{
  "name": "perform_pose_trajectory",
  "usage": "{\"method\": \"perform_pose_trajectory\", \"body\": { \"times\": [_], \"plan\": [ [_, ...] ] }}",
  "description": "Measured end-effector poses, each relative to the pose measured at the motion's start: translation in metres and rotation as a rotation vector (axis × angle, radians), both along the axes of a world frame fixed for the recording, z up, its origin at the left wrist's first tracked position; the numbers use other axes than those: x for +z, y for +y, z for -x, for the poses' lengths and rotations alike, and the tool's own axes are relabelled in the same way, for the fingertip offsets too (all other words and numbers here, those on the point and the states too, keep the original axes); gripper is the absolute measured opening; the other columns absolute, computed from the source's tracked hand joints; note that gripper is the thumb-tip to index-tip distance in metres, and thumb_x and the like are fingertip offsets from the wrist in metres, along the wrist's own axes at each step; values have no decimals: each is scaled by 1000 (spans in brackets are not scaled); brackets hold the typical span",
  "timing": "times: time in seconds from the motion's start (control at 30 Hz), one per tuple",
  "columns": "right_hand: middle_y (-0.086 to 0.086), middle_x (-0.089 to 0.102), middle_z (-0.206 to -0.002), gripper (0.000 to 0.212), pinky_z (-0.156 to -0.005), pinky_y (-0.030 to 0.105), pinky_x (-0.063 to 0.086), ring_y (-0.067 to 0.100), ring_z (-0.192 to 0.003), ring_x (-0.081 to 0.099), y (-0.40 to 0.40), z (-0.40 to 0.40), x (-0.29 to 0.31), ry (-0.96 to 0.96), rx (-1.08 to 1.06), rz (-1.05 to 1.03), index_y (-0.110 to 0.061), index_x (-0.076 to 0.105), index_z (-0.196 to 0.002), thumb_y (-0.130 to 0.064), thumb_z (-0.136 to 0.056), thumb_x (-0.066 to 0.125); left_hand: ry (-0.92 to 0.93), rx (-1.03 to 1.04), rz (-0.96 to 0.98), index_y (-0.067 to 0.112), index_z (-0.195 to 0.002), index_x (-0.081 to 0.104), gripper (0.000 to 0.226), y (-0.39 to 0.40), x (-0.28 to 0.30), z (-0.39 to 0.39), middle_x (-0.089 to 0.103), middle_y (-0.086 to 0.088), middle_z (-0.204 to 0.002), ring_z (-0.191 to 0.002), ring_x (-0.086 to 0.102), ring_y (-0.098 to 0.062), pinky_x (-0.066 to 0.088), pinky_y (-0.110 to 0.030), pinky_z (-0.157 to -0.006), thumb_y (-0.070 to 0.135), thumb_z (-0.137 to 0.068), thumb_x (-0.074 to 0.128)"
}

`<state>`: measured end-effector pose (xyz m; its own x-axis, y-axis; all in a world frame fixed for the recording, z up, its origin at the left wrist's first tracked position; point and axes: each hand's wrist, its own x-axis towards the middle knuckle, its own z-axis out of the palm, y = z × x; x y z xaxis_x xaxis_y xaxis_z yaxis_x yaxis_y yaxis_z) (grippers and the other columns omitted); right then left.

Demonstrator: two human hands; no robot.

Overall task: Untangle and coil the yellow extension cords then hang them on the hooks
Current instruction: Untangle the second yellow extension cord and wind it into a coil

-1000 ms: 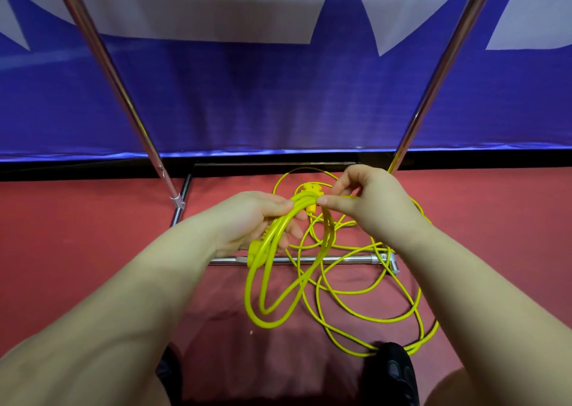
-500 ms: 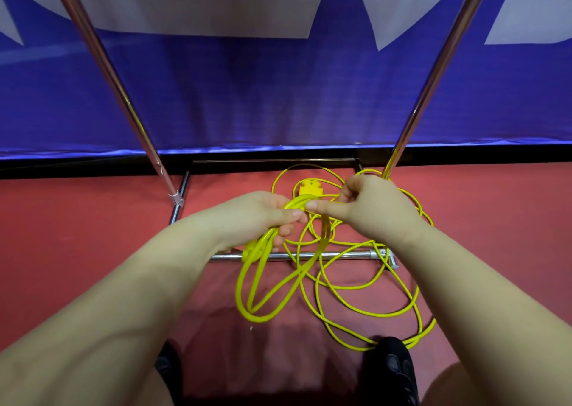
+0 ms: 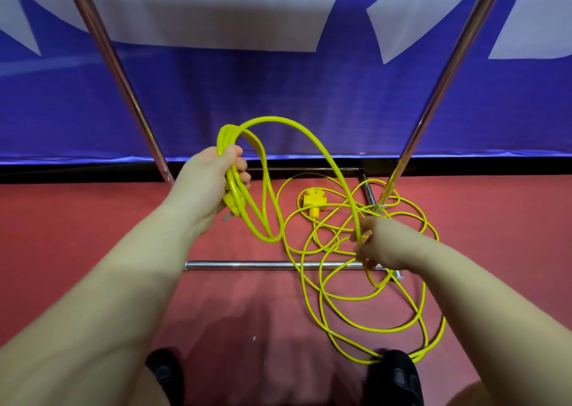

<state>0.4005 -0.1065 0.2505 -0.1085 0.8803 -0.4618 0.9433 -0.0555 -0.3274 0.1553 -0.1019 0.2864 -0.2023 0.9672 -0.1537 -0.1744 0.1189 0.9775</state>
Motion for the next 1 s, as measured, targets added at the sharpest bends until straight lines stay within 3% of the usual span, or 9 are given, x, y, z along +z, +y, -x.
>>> {"method": "perform_pose_trajectory", "body": {
  "times": [0.17, 0.27, 0.37, 0.47, 0.57, 0.7, 0.8, 0.87, 1.0],
  "plan": [
    [9, 73, -78, 17, -71, 39, 57, 23, -64, 70, 3, 12, 10, 422, -191, -144, -20, 48, -95, -23, -88, 63, 307, -144, 46, 18, -81, 54, 22, -12, -3, -18, 64, -2, -73, -50, 57, -9, 41, -21, -45, 23, -99, 41],
    [0, 65, -62, 14, -63, 27, 50, 13, -53, 60, -4, 22, 24, 311, -43, -153, -19, 59, -80, -26, -91, 58, 356, -223, 8, 19, -86, 52, 17, -15, -2, -24, 69, 3, -79, -51, 60, -4, 44, -20, -43, 23, -99, 41],
    [2, 52, -56, 34, -58, 29, 39, 15, -54, 47, -13, 34, 33, 261, 140, -247, -10, 58, -63, -28, -92, 54, 507, -274, -55, 21, -86, 52, 14, -16, -6, -28, 72, -1, -90, -72, 66, -16, 53, -34, -71, 22, -98, 43],
    [3, 41, -53, 38, -53, 29, 29, 11, -49, 33, -18, 45, 40, 413, 211, -330, -11, 52, -59, -30, -91, 54, 771, -344, -147, 27, -81, 51, 15, -19, -10, -32, 71, 4, -90, -63, 55, -14, 43, -32, -66, 26, -96, 47],
    [1, 44, -52, 35, -51, 26, 29, 9, -49, 35, -19, 47, 45, 546, 134, -462, -15, 56, -60, -34, -90, 57, 871, -400, -185, 25, -79, 48, 16, -19, -10, -35, 55, 12, -70, -62, 49, -4, 33, -28, -60, 25, -95, 48],
    [-5, 46, -50, 27, -49, 21, 32, 6, -47, 38, -12, 43, 46, 652, 48, -467, -16, 61, -69, -39, -83, 64, 693, -415, -114, 17, -90, 49, 11, -15, -13, -34, 62, 7, -70, -47, 53, 0, 38, -20, -46, 23, -98, 43],
    [-9, 53, -49, 24, -53, 22, 40, 3, -46, 45, -8, 33, 45, 589, 95, -347, -17, 60, -72, -39, -81, 65, 487, -195, -34, 20, -82, 49, 19, -4, -16, -25, 59, 0, -69, -60, 58, -16, 47, -30, -62, 19, -99, 40],
    [-7, 56, -53, 19, -56, 26, 43, 7, -50, 50, -5, 27, 46, 614, 71, -367, -18, 61, -74, -33, -84, 64, 326, -53, 20, 18, -80, 49, 23, 4, -16, -15, 56, -3, -67, -55, 56, -14, 47, -32, -61, 17, -100, 38],
    [-1, 57, -58, 8, -53, 19, 43, 6, -50, 51, -5, 25, 54, 975, -152, -506, -22, 63, -80, -17, -84, 67, 305, -132, 104, 13, -80, 50, 23, 3, -17, -10, 57, -3, -65, -50, 58, -11, 50, -42, -73, 16, -100, 38]
  ]
}}
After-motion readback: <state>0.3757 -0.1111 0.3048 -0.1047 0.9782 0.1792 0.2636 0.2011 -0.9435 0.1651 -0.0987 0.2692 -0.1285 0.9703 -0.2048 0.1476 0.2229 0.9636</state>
